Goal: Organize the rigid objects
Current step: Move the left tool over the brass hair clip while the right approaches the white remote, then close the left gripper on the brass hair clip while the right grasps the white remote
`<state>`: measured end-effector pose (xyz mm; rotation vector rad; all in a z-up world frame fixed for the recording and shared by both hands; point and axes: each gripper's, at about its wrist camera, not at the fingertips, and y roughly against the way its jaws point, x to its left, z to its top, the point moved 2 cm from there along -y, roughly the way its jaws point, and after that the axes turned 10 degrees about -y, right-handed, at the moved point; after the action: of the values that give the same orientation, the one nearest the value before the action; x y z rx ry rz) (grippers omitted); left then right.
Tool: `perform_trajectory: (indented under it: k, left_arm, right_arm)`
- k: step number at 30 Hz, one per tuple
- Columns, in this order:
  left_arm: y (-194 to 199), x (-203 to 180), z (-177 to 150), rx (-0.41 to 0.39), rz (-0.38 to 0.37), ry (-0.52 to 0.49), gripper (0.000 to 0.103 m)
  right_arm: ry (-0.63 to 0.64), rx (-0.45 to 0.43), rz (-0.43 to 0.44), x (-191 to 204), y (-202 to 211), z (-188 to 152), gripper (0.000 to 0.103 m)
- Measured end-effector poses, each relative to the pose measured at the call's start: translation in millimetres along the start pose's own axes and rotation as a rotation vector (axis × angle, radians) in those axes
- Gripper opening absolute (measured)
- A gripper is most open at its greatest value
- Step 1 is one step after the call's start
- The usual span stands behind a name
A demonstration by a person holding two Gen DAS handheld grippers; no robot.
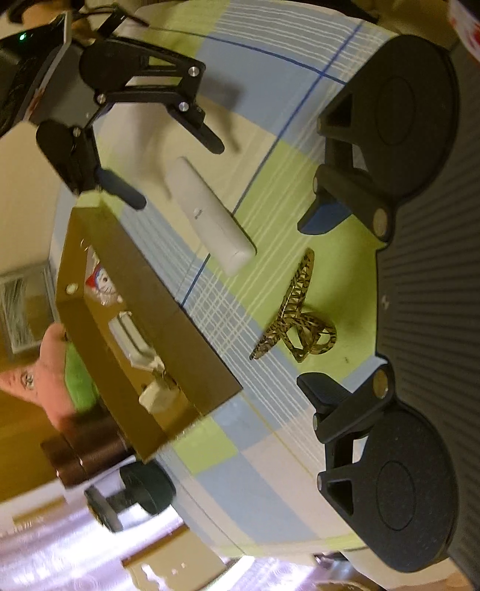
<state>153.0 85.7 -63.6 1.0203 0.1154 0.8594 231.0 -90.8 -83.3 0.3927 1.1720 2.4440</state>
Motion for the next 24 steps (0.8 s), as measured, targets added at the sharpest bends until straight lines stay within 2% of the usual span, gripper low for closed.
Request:
perform_trajectory:
  k: [6, 8, 16, 18, 24]
  left_arm:
    - [-14, 20, -8, -0.013, -0.025, -0.014, 0.076]
    - [-18, 26, -10, -0.014, -0.031, -0.011, 0.074]
    - [-34, 40, -16, -0.002, -0.071, -0.024, 0.071]
    - [-38, 43, -18, -0.001, -0.081, -0.016, 0.068]
    - [-43, 45, -20, -0.013, -0.11, -0.012, 0.067]
  right_arm:
    - [0.022, 0.04, 0.022, -6, -23, 7, 0.087]
    - [0.019, 0.05, 0.029, -9, -30, 9, 0.078]
    - [0.052, 0.079, 0.038, -11, -48, 16, 0.063]
    - [0.061, 0.085, 0.034, -10, -53, 17, 0.059]
    - [0.035, 0.078, 0.041, -11, -57, 22, 0.043]
